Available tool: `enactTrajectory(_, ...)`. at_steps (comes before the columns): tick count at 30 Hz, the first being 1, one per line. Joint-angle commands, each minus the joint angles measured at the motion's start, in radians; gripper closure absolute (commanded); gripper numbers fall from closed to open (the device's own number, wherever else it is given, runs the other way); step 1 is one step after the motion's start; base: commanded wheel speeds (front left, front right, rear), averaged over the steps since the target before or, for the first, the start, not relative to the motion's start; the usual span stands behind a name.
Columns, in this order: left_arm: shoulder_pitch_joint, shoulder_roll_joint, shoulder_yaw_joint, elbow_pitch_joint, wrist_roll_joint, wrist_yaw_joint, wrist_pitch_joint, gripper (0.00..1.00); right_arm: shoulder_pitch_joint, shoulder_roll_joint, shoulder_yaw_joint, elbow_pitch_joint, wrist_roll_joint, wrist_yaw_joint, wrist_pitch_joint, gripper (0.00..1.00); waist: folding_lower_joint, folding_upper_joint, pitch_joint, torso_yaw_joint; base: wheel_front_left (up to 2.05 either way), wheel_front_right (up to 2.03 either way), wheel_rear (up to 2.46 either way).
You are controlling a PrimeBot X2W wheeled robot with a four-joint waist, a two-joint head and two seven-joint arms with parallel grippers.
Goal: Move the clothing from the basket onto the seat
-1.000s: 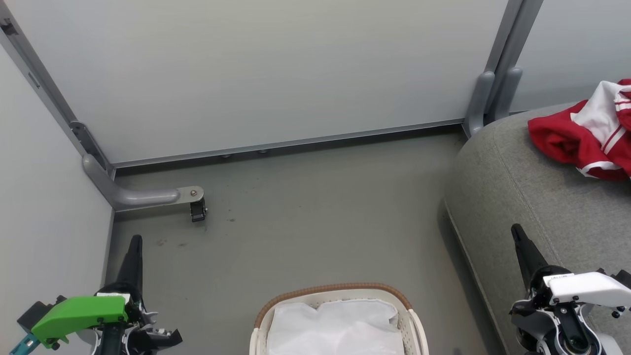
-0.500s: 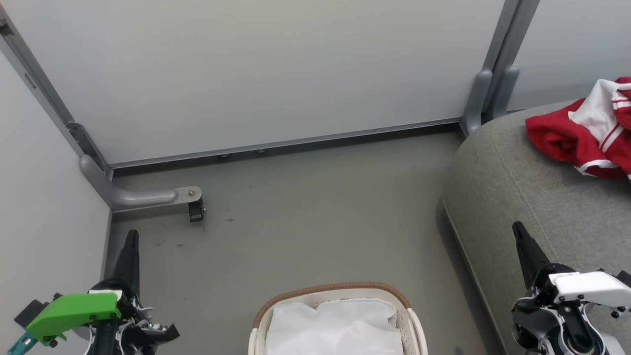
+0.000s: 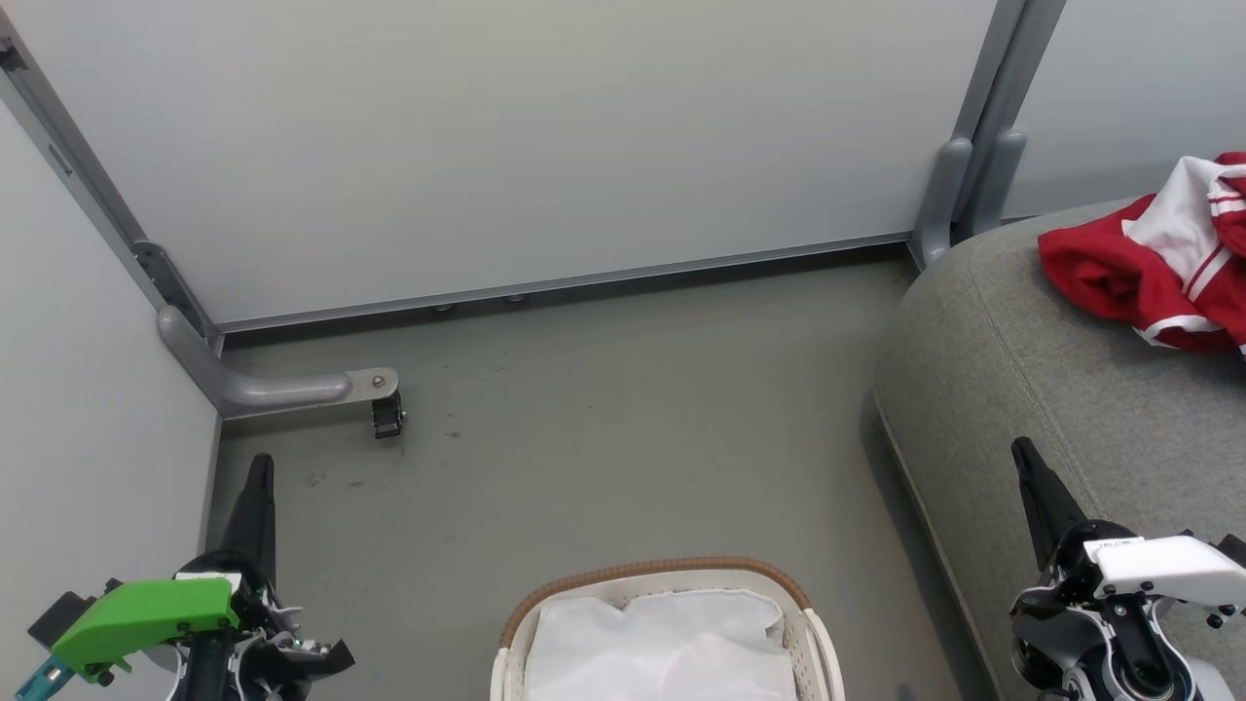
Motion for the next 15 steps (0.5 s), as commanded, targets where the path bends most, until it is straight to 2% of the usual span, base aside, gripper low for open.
enactTrajectory(1,-0.011,0.004,0.002,-0.003,-0.003,-0.006,0.004,1.00,-0.007,-0.006,-0.002,-0.004,0.003,0.000,0.003,1.00,0.0000,-0.0001,0.000,0.000,0.00,0.00,0.00)
enactTrajectory(15,-0.011,0.004,0.002,-0.003,-0.003,-0.006,0.004,1.00,-0.007,-0.006,-0.002,-0.004,0.003,0.000,0.003,1.00,0.0000,-0.0001,0.000,0.000,0.00,0.00,0.00)
